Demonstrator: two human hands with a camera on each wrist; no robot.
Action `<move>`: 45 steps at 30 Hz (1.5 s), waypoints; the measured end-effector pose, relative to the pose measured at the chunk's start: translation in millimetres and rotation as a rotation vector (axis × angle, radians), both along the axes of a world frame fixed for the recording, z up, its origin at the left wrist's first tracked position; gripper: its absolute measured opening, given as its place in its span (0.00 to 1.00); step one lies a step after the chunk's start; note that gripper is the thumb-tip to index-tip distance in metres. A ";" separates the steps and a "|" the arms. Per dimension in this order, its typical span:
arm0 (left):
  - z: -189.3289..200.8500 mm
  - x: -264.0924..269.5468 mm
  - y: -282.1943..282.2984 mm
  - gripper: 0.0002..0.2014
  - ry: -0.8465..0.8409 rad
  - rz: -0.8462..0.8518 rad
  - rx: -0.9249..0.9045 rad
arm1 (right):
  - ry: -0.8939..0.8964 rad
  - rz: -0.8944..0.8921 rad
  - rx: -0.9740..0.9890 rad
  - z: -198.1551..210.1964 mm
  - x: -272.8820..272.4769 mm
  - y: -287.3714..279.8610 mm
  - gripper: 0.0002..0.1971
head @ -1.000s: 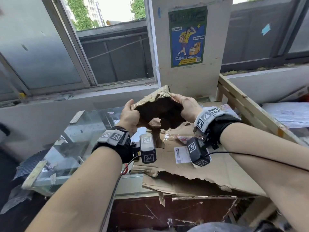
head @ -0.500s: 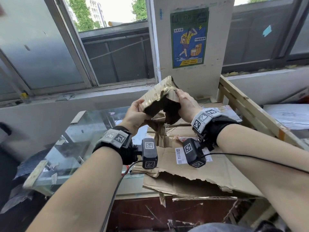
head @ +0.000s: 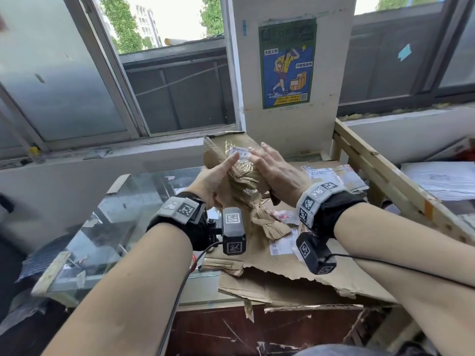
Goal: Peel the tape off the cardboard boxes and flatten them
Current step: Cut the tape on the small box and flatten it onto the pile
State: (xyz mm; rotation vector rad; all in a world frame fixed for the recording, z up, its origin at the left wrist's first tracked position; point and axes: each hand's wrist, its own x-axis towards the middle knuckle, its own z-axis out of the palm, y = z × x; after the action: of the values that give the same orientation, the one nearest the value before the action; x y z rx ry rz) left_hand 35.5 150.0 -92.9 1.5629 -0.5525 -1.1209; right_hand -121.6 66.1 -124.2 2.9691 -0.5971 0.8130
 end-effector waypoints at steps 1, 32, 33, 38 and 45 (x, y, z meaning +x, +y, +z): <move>-6.8 6.7 -6.0 0.70 0.034 0.063 -0.014 | 0.024 0.027 -0.014 -0.8 0.7 -0.4 0.31; -45.6 16.0 -6.0 0.11 -0.991 -0.036 -0.363 | 0.025 -0.175 0.050 2.6 1.7 -6.8 0.14; -45.4 16.2 -5.4 0.11 -0.986 -0.045 -0.360 | 0.041 -0.164 0.058 2.1 0.3 -5.6 0.11; -43.4 10.5 -2.8 0.15 -1.000 -0.153 -0.206 | 0.182 -0.165 0.039 2.6 -2.3 -1.3 0.07; -44.4 4.2 -14.3 0.15 -0.945 -0.155 -0.104 | 0.316 -0.223 0.136 12.4 -8.9 -1.7 0.07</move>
State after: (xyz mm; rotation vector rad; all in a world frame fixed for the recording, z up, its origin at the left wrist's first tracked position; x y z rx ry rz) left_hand 39.7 135.7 -137.3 1.9300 -1.3443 -0.3785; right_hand -130.4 64.4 -111.8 2.9795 -0.9704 0.2904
